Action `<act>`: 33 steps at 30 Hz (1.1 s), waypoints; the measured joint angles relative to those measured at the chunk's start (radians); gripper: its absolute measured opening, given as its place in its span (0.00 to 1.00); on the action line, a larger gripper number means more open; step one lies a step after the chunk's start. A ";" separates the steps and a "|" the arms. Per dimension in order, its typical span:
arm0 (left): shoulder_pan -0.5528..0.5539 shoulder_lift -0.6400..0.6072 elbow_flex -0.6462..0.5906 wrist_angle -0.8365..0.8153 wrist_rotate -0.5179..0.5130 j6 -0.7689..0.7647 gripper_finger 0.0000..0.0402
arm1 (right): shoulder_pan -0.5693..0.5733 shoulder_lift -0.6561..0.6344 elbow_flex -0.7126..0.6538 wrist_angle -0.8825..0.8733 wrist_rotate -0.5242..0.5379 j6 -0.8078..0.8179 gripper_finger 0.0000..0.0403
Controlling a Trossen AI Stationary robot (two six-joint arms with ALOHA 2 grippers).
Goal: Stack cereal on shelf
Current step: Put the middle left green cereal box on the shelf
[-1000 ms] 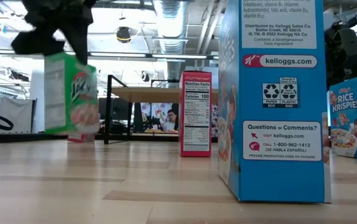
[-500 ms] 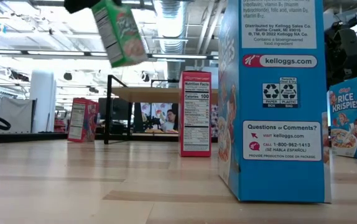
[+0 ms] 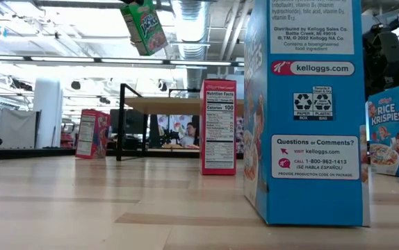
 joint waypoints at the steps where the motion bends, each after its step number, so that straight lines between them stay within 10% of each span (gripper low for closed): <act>1: 0.022 0.000 0.004 0.019 0.000 0.027 0.45 | 0.000 0.000 0.000 0.000 0.000 0.000 0.59; 15: 0.225 0.086 0.004 0.192 0.190 0.189 0.45 | 0.000 0.000 0.000 0.000 0.000 0.000 0.59; 33: 0.263 0.276 0.004 0.010 0.414 0.119 0.45 | 0.000 0.000 0.000 0.000 0.000 0.000 0.59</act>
